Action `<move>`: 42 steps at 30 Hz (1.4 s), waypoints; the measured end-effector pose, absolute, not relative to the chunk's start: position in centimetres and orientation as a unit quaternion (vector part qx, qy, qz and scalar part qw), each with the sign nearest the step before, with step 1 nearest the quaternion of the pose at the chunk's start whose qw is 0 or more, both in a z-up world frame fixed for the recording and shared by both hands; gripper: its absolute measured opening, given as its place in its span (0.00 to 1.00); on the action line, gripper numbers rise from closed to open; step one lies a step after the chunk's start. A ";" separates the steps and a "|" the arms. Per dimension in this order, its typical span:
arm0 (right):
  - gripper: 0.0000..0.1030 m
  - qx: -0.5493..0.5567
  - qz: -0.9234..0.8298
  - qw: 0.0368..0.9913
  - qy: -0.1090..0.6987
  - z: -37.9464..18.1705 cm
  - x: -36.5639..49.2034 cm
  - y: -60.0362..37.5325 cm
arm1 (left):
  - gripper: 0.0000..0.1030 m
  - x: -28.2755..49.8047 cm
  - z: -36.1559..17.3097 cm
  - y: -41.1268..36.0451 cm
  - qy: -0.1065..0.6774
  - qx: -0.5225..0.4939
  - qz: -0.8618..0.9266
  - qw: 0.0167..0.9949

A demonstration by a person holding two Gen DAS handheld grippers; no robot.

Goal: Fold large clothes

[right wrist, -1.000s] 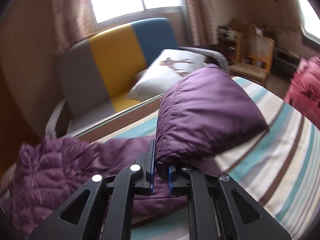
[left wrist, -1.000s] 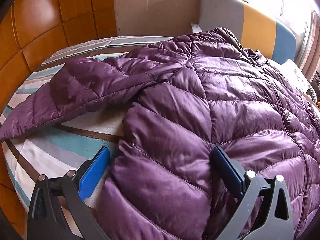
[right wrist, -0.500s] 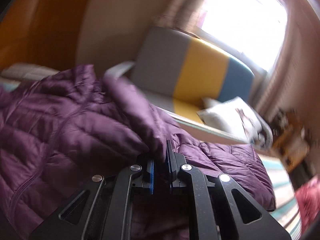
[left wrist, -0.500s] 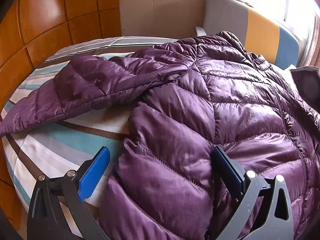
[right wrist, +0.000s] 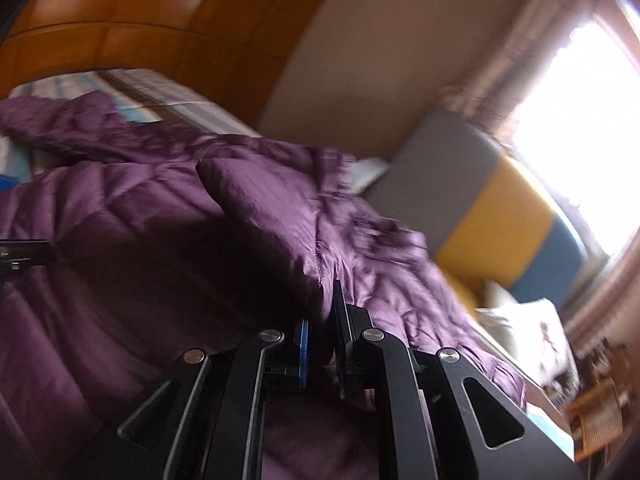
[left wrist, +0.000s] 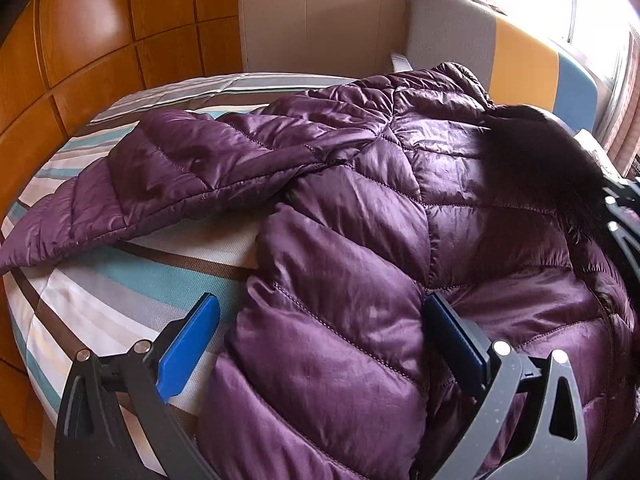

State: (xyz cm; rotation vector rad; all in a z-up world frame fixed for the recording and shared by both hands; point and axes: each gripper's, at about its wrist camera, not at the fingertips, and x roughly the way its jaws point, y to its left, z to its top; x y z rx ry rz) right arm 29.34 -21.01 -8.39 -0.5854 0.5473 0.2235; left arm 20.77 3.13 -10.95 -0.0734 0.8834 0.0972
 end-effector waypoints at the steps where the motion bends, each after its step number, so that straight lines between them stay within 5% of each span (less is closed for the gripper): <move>1: 0.10 -0.291 0.124 0.908 0.276 -8.8 29.6 -20.5 | 0.98 20.8 -11.0 3.1 0.427 -0.035 0.047 0.902; 5: 0.10 -0.340 0.170 0.875 0.300 -10.6 29.0 -18.6 | 0.98 20.8 -11.0 3.1 0.427 -0.035 0.047 0.902; 8: 0.20 -0.341 0.167 0.875 0.299 -10.4 28.5 -18.7 | 0.98 20.8 -11.0 3.1 0.428 -0.034 0.048 0.902; 9: 0.33 -0.335 0.165 0.878 0.300 -10.2 28.2 -18.8 | 0.98 20.8 -11.0 3.1 0.428 -0.034 0.048 0.902; 10: 0.57 -0.321 0.159 0.885 0.297 -9.5 27.8 -19.4 | 0.98 20.8 -11.0 3.1 0.428 -0.034 0.048 0.902; 12: 0.77 -0.287 0.160 0.904 0.273 -7.8 26.3 -20.8 | 0.98 20.8 -11.0 3.1 0.428 -0.034 0.048 0.902; 20: 0.75 -0.069 0.033 0.948 0.310 -4.5 23.5 -31.6 | 0.98 20.6 -9.9 2.0 0.423 -0.014 0.059 0.904; 25: 0.50 0.117 -0.137 0.922 0.342 -5.4 22.7 -41.5 | 0.98 21.0 -6.2 -0.3 0.380 0.005 0.032 0.925; 31: 0.40 0.136 -0.195 0.905 0.353 -7.1 22.8 -44.7 | 0.95 26.8 -5.0 -2.4 0.389 -0.040 -0.007 0.921; 35: 0.36 0.143 -0.175 0.904 0.362 -8.0 23.2 -45.0 | 0.47 30.3 -7.7 -4.0 0.437 -0.050 -0.028 0.898; 37: 0.35 0.132 -0.168 0.905 0.367 -8.1 23.9 -44.7 | 0.35 30.7 -8.6 -4.6 0.448 -0.054 -0.039 0.892; 38: 0.35 0.129 -0.162 0.908 0.365 -7.9 24.2 -44.6 | 0.11 30.3 -8.4 -4.9 0.439 -0.047 -0.041 0.896; 42: 0.35 0.118 -0.148 0.912 0.365 -7.7 24.7 -44.1 | 0.06 28.9 -8.1 -4.6 0.414 -0.023 -0.018 0.910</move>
